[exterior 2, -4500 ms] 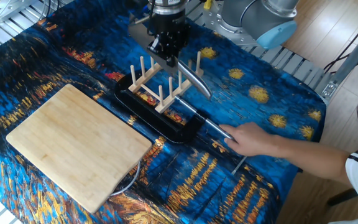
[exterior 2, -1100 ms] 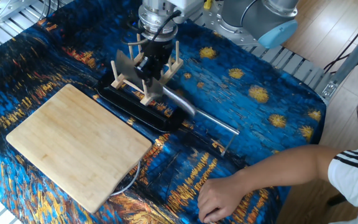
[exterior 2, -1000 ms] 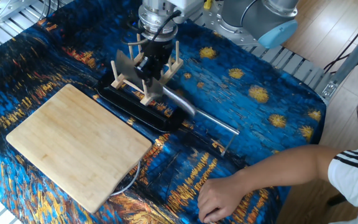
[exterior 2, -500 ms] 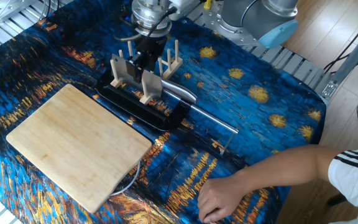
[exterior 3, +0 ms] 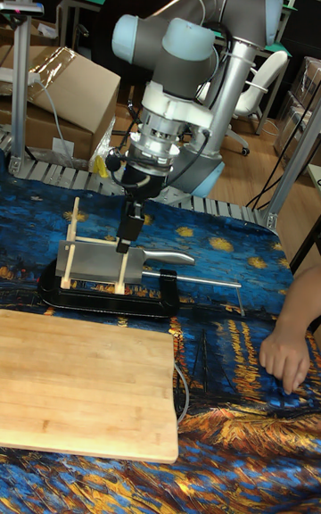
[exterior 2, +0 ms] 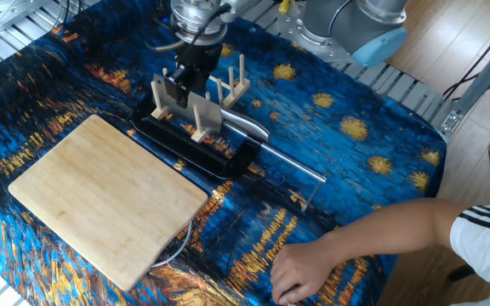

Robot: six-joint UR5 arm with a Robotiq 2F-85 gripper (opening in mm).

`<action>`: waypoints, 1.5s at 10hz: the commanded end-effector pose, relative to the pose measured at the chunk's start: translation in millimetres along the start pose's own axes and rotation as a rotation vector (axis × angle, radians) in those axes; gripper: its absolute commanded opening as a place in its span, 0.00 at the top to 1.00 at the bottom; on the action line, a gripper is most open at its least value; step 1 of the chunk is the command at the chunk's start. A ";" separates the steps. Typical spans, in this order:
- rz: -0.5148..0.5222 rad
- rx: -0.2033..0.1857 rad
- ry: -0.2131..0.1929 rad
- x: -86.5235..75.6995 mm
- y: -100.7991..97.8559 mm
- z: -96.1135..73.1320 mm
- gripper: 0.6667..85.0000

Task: Put the knife on the knife rack

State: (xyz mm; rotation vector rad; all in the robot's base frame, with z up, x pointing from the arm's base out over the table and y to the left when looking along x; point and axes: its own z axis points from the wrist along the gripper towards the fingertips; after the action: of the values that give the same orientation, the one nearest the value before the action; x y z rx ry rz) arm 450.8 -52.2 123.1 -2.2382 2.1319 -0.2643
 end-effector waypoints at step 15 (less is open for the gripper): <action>1.637 -0.091 0.021 -12.3 27.7 -79.1 0.76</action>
State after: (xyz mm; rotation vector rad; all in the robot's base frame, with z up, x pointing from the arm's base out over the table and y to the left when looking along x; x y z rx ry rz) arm 408.9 -49.0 187.1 -0.3560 3.0555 -0.0995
